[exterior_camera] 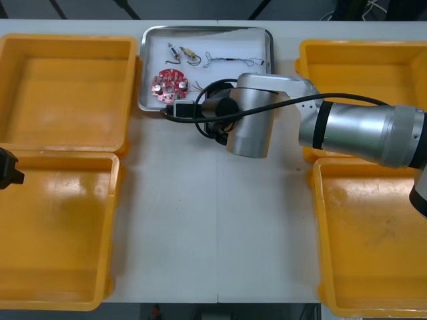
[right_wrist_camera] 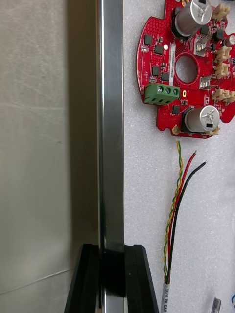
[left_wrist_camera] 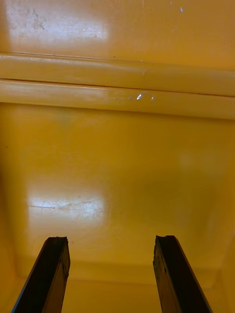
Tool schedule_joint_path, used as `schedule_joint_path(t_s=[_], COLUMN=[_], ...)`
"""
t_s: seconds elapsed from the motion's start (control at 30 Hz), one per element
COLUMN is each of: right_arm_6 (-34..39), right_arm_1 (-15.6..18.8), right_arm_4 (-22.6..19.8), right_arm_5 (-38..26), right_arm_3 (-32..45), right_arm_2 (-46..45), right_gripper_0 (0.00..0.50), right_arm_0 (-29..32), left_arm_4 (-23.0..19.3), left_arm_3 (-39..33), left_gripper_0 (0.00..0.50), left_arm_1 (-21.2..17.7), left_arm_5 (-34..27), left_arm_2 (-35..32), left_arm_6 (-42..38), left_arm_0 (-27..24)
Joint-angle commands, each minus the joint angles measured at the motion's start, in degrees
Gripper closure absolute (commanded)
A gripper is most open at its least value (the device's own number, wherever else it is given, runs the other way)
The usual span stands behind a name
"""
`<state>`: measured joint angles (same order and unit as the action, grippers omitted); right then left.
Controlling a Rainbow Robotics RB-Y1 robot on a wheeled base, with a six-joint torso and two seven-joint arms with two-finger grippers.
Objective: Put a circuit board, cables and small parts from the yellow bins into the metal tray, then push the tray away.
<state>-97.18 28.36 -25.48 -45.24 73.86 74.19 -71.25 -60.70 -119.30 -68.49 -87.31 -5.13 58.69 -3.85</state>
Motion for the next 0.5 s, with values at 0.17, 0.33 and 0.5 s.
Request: schedule_joint_path(t_s=[0.17,0.33,0.5], right_arm_6=[-2.49,-2.49,-3.02], right_arm_1=[0.29,0.38,0.29], right_arm_4=[2.37,2.37,2.37], right_arm_5=[6.84,6.84,6.84], right_arm_3=[-4.25,-4.25,-4.16], right_arm_2=[0.52,0.6,0.52], right_gripper_0=[0.5,0.5,0.458], right_arm_0=[-2.49,-2.57,-2.57], left_arm_4=[0.59,0.59,0.59], left_arm_3=[-0.85,-0.85,-0.85], left_gripper_0=[0.0,0.0,0.0], left_arm_1=[0.37,0.37,0.37], left_arm_5=[0.47,0.47,0.47], left_arm_2=[-1.46,-1.46,-1.46], left_arm_6=[-1.12,-1.12,-1.12], left_arm_0=[0.78,0.78,0.78])
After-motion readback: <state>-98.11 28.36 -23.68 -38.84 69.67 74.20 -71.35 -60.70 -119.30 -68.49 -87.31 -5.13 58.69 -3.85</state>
